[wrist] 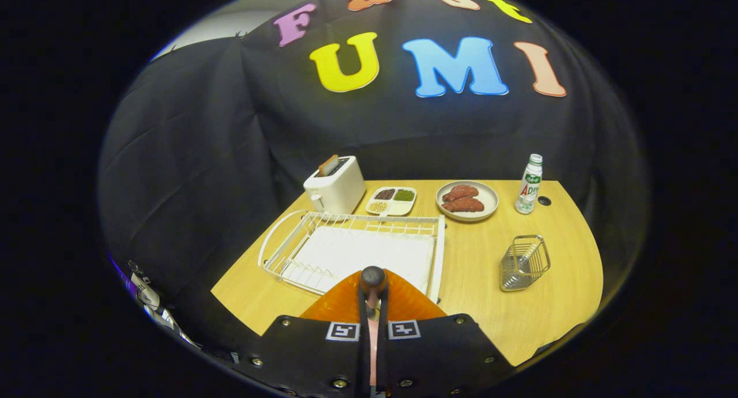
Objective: Take the plate from the dish rack, then take the spoon from the basket and place it into the plate.
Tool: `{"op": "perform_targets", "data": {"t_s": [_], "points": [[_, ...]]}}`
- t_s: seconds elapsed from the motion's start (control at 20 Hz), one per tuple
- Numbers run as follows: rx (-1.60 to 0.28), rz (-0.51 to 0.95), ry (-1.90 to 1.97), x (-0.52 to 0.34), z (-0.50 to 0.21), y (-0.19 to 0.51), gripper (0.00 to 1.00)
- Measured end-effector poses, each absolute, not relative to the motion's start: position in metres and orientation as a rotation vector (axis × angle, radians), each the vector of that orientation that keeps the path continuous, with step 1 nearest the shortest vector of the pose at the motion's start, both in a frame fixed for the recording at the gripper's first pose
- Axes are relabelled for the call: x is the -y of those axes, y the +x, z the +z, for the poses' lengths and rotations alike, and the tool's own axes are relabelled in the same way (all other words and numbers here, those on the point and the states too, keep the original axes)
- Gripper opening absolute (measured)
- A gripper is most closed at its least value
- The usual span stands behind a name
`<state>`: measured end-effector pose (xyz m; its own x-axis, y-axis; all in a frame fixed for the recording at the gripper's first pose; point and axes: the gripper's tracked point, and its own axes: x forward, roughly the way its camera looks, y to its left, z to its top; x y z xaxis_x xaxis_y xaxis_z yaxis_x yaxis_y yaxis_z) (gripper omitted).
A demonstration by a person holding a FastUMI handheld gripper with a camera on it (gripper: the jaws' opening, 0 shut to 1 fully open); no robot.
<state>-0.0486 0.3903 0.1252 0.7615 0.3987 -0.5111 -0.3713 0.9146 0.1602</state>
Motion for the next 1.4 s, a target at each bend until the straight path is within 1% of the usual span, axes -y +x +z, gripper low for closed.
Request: {"op": "perform_targets", "data": {"t_s": [0.2, 0.45, 0.9, 1.25, 1.4], "points": [[-0.626, 0.469, 0.006, -0.416, 0.086, -0.071, 0.04], [-0.671, 0.508, -0.037, -0.441, 0.059, -0.086, 0.04], [-0.683, 0.568, -0.085, -0.476, 0.043, -0.1, 0.04], [-0.681, 0.57, -0.122, -0.477, 0.028, -0.106, 0.05], [-0.67, 0.572, -0.112, -0.474, 0.03, -0.107, 0.1]]}}
